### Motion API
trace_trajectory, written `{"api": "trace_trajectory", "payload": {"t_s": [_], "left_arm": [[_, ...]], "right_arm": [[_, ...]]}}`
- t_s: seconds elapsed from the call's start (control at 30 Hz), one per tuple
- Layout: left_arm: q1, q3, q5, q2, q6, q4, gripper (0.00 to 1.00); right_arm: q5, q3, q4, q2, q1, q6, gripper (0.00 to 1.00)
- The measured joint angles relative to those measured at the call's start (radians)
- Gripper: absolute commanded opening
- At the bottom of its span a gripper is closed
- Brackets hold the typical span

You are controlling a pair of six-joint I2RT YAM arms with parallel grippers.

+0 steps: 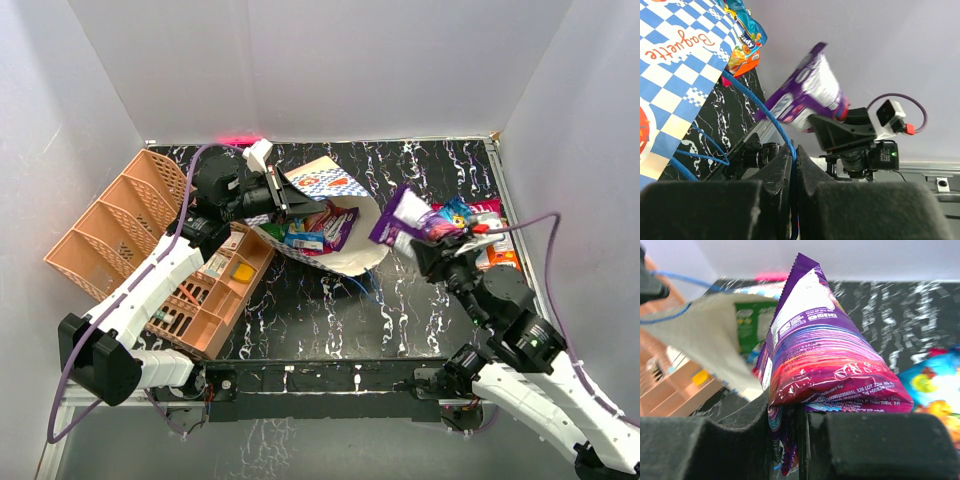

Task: Take the snacks out of the paper bag
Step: Pick up the snack from the paper bag, then place the snack at the center of the board.

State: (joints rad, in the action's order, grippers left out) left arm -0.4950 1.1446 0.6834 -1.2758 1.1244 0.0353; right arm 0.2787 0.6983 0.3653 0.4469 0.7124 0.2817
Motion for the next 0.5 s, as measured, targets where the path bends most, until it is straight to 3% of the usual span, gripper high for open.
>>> {"api": "trace_trajectory", "payload": {"t_s": [0.2,0.37,0.5], "left_arm": [[0.000,0.000,-0.009,0.000,-0.006,-0.004,0.00],[0.000,0.000,-0.011,0.000,-0.006,-0.009,0.00],[0.000,0.002,-0.013,0.000,-0.006,-0.019,0.00]], "right_arm": [[0.274,0.064,-0.003,0.018,0.000,-0.098,0.07],[0.511,0.108,-0.125,0.263,-0.004,-0.164,0.07],[0.513,0.127,-0.213,0.457,-0.105,-0.156,0.07]]}}
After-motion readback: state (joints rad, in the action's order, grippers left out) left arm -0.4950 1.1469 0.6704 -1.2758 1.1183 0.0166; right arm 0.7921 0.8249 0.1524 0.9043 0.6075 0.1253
